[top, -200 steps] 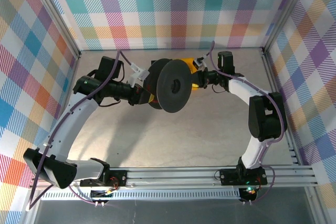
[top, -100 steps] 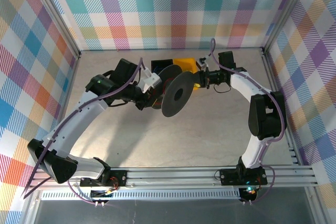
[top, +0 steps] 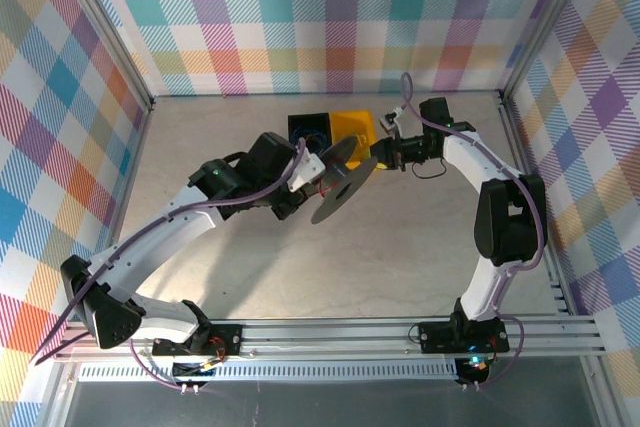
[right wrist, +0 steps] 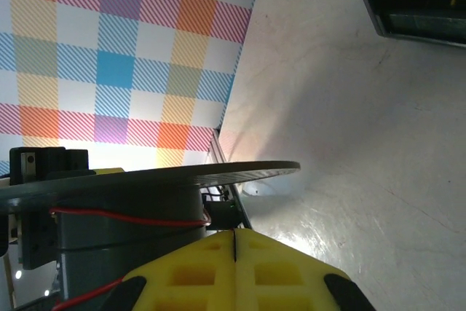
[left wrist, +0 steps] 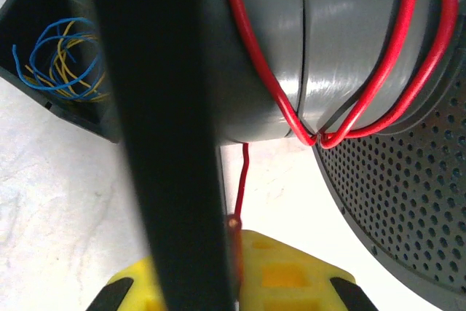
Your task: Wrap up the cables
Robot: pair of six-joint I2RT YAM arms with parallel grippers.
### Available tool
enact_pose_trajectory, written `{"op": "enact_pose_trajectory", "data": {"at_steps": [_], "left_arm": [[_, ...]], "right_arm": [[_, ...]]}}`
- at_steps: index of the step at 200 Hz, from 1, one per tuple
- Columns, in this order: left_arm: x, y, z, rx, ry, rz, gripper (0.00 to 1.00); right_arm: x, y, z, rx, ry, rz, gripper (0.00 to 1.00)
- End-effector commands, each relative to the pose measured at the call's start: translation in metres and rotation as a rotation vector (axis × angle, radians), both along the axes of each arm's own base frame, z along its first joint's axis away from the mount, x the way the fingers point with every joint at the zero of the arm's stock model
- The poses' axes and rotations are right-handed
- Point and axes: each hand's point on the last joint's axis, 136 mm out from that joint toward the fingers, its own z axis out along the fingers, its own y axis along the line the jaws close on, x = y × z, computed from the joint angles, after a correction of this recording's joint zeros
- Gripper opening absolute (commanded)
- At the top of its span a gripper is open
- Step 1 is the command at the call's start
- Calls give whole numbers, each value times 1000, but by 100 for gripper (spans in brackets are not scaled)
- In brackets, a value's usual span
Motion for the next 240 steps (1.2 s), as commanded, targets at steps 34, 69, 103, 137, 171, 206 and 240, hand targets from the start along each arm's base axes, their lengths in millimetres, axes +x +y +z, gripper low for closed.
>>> {"op": "enact_pose_trajectory", "data": {"at_steps": [34, 69, 103, 137, 171, 206, 240], "left_arm": [[-26, 78, -45, 436, -9, -14, 0], [-13, 83, -48, 531, -56, -13, 0], [-10, 83, -59, 567, -39, -12, 0], [-14, 85, -68, 577, -14, -10, 0], [-16, 86, -74, 581, 5, -12, 0], [-17, 86, -77, 583, 17, -12, 0], [-17, 85, -81, 597, 30, -14, 0]], "right_arm": [[30, -32, 12, -35, -150, -74, 0], [29, -31, 13, -77, -168, -87, 0], [28, -35, 19, -106, -198, -123, 0], [37, -50, 26, -134, -212, -203, 0], [44, -63, 29, -163, -210, -269, 0], [48, -77, 32, -193, -217, -325, 0], [51, -88, 26, -289, -223, -366, 0]]}}
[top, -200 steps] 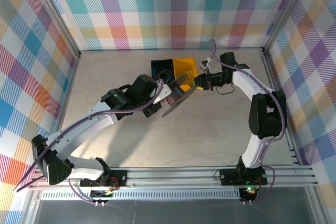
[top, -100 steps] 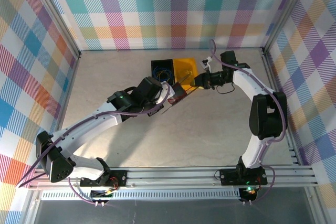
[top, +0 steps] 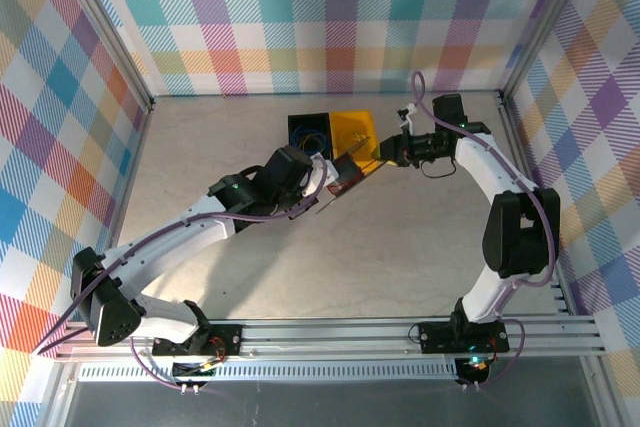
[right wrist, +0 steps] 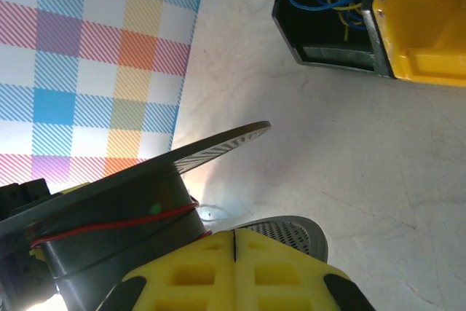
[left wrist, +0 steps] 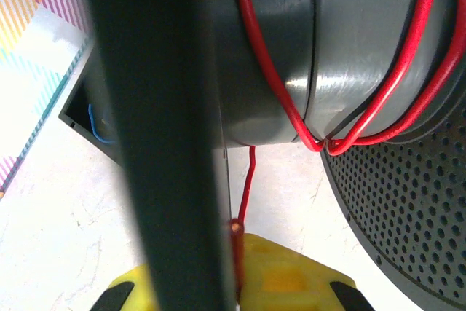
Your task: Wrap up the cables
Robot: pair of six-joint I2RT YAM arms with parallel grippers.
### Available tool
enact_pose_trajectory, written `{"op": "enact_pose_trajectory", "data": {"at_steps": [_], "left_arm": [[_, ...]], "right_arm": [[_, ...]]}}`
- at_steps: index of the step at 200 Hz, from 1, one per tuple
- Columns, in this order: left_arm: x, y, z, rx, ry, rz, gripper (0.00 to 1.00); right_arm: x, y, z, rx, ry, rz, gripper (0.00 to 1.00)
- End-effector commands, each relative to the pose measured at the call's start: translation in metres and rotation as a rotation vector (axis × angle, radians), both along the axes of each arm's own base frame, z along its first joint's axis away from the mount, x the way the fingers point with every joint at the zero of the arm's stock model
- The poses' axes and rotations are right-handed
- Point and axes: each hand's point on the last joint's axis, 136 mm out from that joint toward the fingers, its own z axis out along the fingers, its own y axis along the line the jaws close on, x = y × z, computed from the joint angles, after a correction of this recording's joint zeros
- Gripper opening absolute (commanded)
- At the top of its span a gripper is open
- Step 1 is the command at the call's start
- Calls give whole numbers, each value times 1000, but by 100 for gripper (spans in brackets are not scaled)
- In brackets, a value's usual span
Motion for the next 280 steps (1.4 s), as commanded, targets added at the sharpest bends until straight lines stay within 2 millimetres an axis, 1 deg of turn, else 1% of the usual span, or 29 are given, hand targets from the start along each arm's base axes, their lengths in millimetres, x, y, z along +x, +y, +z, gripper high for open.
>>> {"op": "enact_pose_trajectory", "data": {"at_steps": [1, 17, 29, 38, 50, 59, 80, 97, 131, 138, 150, 165, 178, 190, 209, 219, 234, 254, 270, 276, 280], "left_arm": [[-45, 99, -69, 491, 244, 88, 0], [-44, 99, -71, 497, 251, 86, 0], [-44, 99, -72, 502, 257, 85, 0], [-44, 98, -74, 506, 261, 85, 0], [-43, 96, -74, 501, 256, 84, 0], [-41, 94, -73, 493, 249, 83, 0], [-39, 91, -69, 477, 234, 79, 0], [-37, 88, -65, 462, 224, 77, 0], [-35, 81, -57, 422, 216, 68, 0], [-35, 80, -56, 411, 216, 66, 0], [-36, 76, -53, 388, 221, 61, 0], [-38, 70, -48, 340, 224, 51, 0], [-40, 65, -41, 295, 222, 41, 0], [-42, 61, -34, 256, 219, 34, 0], [-44, 59, -25, 221, 211, 29, 0], [-44, 60, -23, 217, 207, 28, 0], [-44, 61, -22, 216, 207, 35, 0], [-43, 61, -21, 212, 209, 48, 0], [-37, 62, -18, 212, 188, 80, 0], [-33, 63, -16, 217, 169, 102, 0], [-29, 65, -15, 225, 154, 119, 0]], "right_arm": [[38, -58, 26, -123, -184, -185, 0], [38, -60, 25, -155, -186, -186, 0], [37, -57, 32, -132, -205, -162, 0], [31, -48, 41, -53, -223, -104, 0], [29, -40, 48, -11, -240, -81, 0], [21, -31, 59, 57, -266, -23, 0], [13, -19, 68, 101, -277, 24, 0], [11, -15, 67, 95, -267, 36, 0], [11, -17, 63, 82, -255, 23, 0], [11, -17, 65, 80, -258, 22, 4], [12, -18, 66, 71, -259, 13, 4], [12, -19, 67, 59, -256, 4, 12], [15, -21, 67, 44, -252, -8, 23], [16, -21, 68, 37, -251, -17, 30], [17, -22, 71, 32, -253, -28, 34], [17, -22, 72, 31, -254, -31, 36], [15, -23, 74, 29, -258, -34, 41], [10, -23, 76, 22, -262, -33, 53], [3, -25, 75, 11, -254, -38, 62], [0, -25, 73, 10, -244, -40, 67], [-3, -25, 72, 10, -236, -40, 73]]}}
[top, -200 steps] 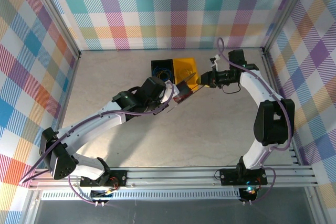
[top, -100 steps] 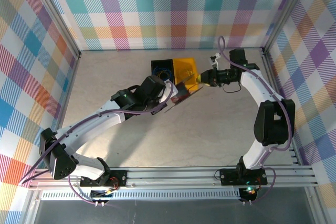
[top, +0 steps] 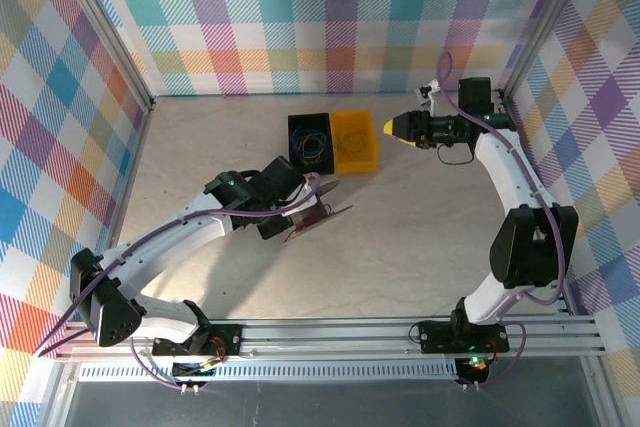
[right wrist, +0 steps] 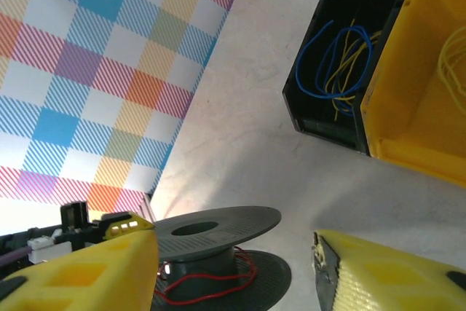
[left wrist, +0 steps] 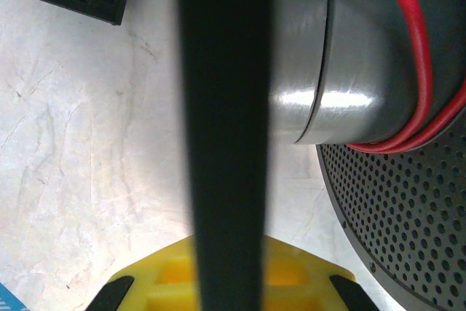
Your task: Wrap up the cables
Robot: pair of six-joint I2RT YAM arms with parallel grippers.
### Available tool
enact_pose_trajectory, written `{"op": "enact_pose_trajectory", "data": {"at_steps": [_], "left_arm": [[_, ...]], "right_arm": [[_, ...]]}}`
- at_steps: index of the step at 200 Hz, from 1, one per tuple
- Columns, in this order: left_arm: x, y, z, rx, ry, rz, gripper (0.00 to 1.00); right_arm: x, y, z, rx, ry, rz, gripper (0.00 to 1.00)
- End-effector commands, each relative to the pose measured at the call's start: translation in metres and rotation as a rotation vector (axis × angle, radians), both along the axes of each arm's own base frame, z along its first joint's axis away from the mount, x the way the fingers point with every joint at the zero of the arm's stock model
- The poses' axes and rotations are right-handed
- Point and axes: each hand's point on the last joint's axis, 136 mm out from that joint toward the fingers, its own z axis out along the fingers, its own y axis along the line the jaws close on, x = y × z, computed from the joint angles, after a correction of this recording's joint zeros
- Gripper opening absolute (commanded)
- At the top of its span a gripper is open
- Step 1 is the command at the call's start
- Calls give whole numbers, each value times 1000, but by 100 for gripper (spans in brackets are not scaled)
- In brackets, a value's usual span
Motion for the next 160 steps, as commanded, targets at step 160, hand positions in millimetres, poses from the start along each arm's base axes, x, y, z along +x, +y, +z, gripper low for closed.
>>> {"op": "enact_pose_trajectory", "data": {"at_steps": [160], "left_arm": [[61, -45, 53, 53, -640, -26, 0]], "right_arm": [[-59, 20, -22, 5, 175, -55, 99]]}}
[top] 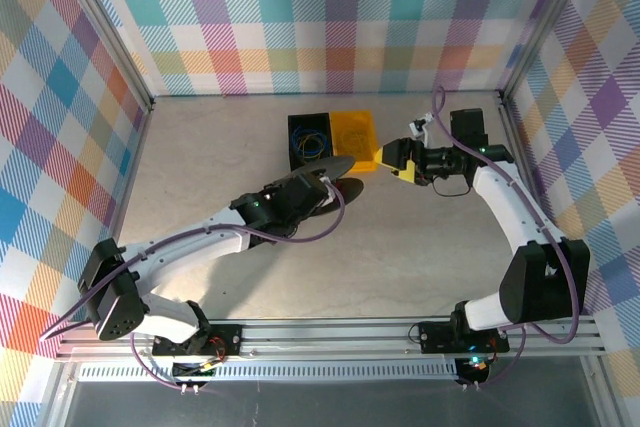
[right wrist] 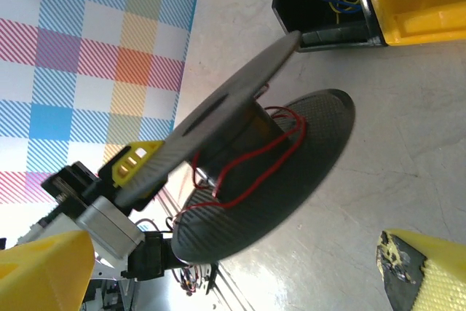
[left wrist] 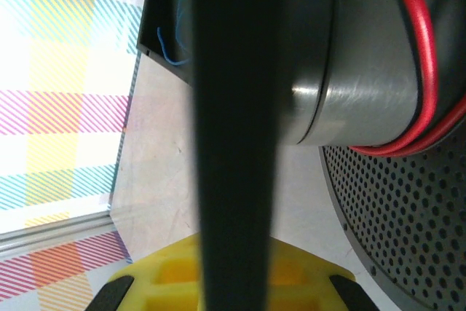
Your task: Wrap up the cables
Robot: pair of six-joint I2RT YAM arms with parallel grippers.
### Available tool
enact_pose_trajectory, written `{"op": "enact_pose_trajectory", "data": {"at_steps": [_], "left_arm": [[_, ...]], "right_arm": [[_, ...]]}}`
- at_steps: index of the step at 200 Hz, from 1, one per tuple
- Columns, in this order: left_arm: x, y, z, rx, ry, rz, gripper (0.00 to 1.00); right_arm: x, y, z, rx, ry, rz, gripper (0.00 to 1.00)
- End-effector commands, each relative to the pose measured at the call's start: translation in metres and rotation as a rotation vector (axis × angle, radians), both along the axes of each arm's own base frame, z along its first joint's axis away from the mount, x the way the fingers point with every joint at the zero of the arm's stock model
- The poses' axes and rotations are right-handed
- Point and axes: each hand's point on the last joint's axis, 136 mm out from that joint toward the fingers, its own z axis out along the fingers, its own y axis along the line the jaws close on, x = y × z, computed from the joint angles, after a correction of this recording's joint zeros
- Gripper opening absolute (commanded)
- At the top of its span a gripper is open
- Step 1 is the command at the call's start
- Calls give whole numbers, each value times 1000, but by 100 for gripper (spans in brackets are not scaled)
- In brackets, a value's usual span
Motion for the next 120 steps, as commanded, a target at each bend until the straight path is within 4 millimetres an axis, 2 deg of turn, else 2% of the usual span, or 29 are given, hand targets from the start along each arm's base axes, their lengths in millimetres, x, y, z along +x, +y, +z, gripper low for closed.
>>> {"op": "enact_pose_trajectory", "data": {"at_steps": [1, 41, 57, 94, 120], "left_arm": [[8, -12, 42, -91, -173, -9, 0], [0, -33, 57, -112, -295, -70, 0], [-4, -41, 56, -114, -316, -91, 0], [-11, -56, 53, -105, -346, -130, 0], [-15, -61, 51, -110, -344, -145, 0]], "right_arm": [[7, 5, 13, 19, -22, -8, 99], [8, 23, -6, 3, 29, 16, 99], [9, 31, -14, 2, 50, 23, 100], [14, 41, -21, 5, 68, 27, 95], [17, 42, -23, 5, 71, 18, 87]]}}
